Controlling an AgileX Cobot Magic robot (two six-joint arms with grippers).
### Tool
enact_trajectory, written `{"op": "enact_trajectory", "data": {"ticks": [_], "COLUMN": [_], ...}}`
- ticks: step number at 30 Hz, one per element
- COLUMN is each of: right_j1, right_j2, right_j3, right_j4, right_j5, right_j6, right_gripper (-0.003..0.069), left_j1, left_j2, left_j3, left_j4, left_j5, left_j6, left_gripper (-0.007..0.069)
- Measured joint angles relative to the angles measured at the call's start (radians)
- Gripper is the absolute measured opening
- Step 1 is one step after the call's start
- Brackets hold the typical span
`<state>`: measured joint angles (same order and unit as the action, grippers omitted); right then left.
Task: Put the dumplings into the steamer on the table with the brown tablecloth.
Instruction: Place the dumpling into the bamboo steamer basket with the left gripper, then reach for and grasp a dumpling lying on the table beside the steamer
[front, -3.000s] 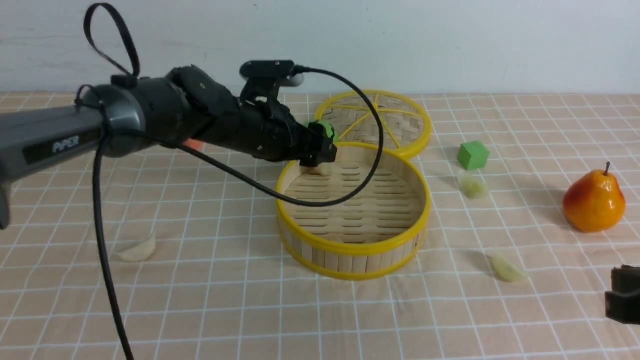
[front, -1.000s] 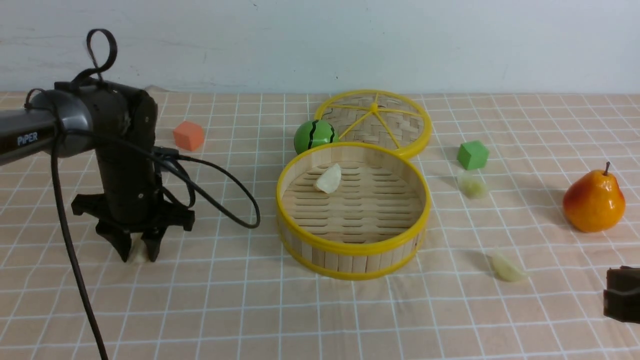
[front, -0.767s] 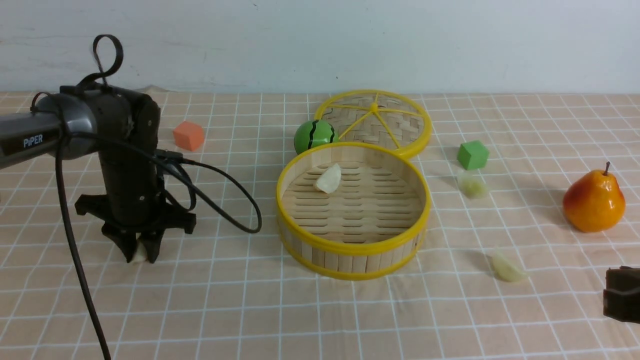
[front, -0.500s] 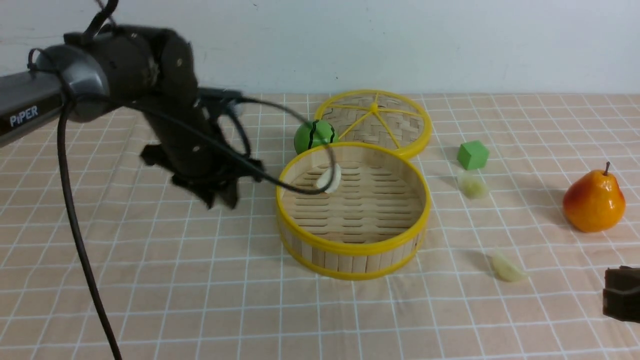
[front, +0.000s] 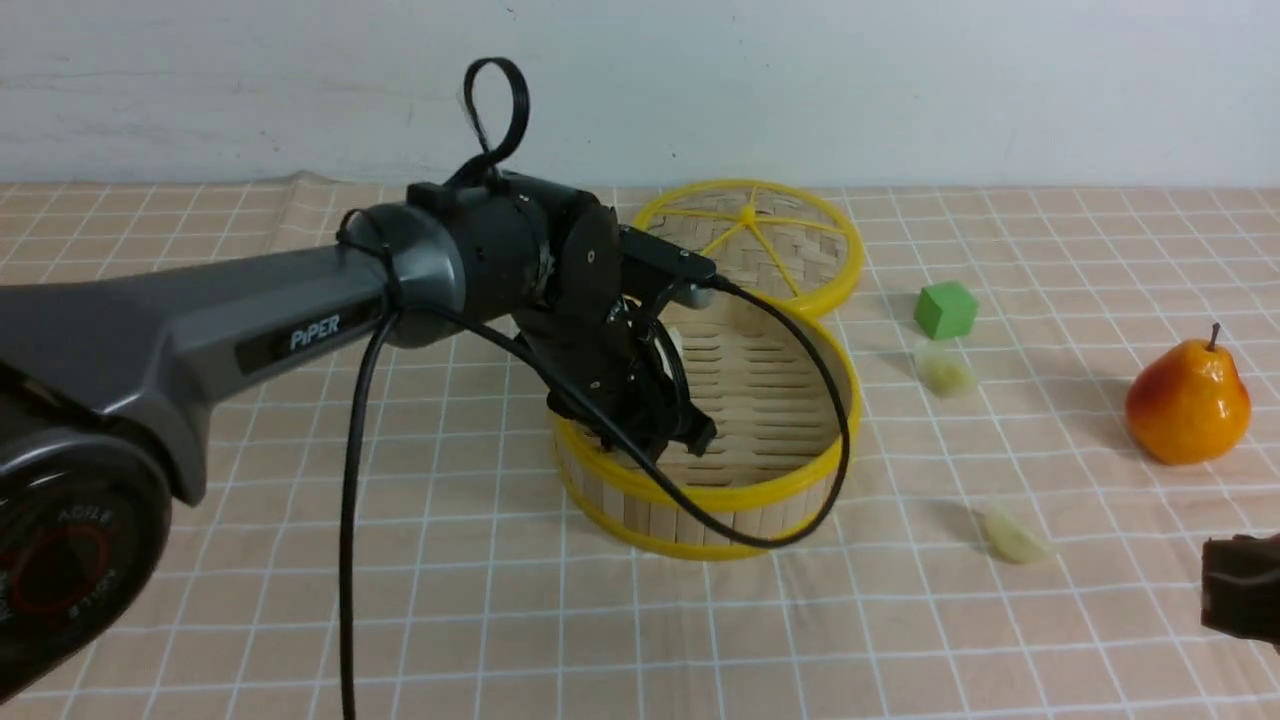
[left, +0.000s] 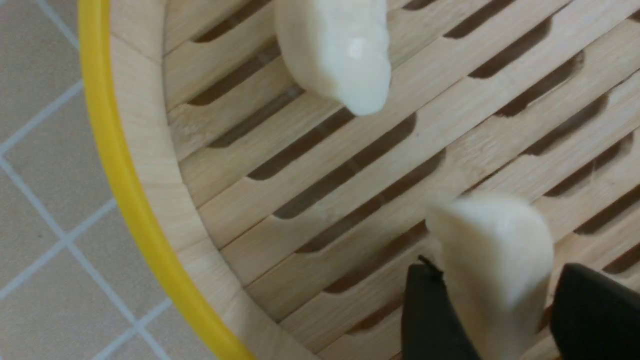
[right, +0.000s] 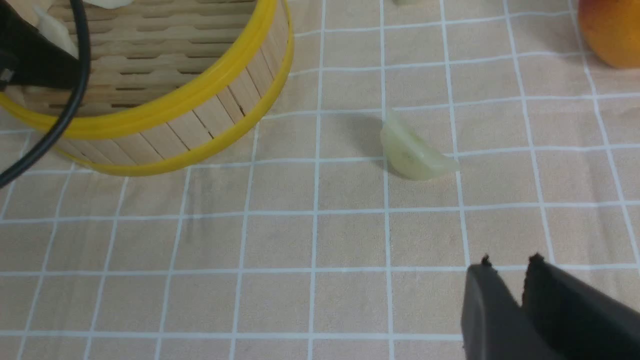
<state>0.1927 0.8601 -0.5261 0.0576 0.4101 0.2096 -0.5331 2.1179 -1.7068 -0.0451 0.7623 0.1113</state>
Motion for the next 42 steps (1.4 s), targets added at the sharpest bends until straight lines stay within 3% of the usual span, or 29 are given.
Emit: {"op": "enact_trajectory", "data": {"ticks": [4,8,13,15,17,23,26,27,33,35,39,41,42], "right_j1": [0.025,0.057,0.062,0.062,0.062,0.056,0.048,0.037,-0.012,-0.044,-0.066,-0.072,-0.072], "right_j2": [0.002,0.035,0.246,0.382,0.462,0.925,1.073,1.207,1.557,1.643,1.659,1.658,1.654], "right_j3": [-0.025,-0.101,-0.342,-0.455,-0.518,-0.906,-1.058,-1.207,-1.638,-1.777,-1.805,-1.81,-1.81], "right_j4": [0.007,0.018,0.057,0.033,0.012,-0.143,-0.188,-0.221,-0.178,-0.058,0.022,0.054,0.064], "right_j5": [0.058,0.154,0.266,0.281,0.284,0.331,0.371,0.425,0.651,0.721,0.74,0.747,0.749], "right_j6": [-0.064,-0.162,-0.21,-0.21,-0.21,-0.194,-0.192,-0.192,-0.172,-0.201,-0.282,-0.312,-0.315], "right_gripper": [0.0116,0.012,0.0162,0.022,0.026,0.0467,0.0502,0.0516,0.0519,0.0492,0.0406,0.0291,0.0286], "left_j1": [0.0,0.0,0.0,0.0,0.0,0.0,0.0,0.0,0.0,0.0,0.0,0.0,0.0], "left_j2": [-0.029,-0.096,-0.325,-0.422,-0.477,-0.743,-0.817,-0.887,-1.06,-1.158,-1.302,-1.415,-1.457], "left_j3": [-0.03,-0.101,-0.233,-0.246,-0.247,-0.13,-0.033,0.079,0.433,0.591,0.731,0.822,0.851], "left_j4": [0.021,0.045,0.077,0.093,0.103,0.128,0.128,0.129,0.193,0.269,0.383,0.49,0.529], "left_j5": [0.063,0.17,0.371,0.439,0.466,0.484,0.484,0.484,0.484,0.484,0.484,0.484,0.484], "left_j6": [-0.003,-0.004,-0.039,-0.042,-0.046,-0.111,-0.129,-0.145,-0.198,-0.274,-0.373,-0.451,-0.48], "left_gripper": [0.0424,0.0387,0.0127,0.0011,-0.0014,-0.0014,-0.0014,-0.0014,-0.0014,-0.0014,-0.0014,-0.0014,-0.0014]}}
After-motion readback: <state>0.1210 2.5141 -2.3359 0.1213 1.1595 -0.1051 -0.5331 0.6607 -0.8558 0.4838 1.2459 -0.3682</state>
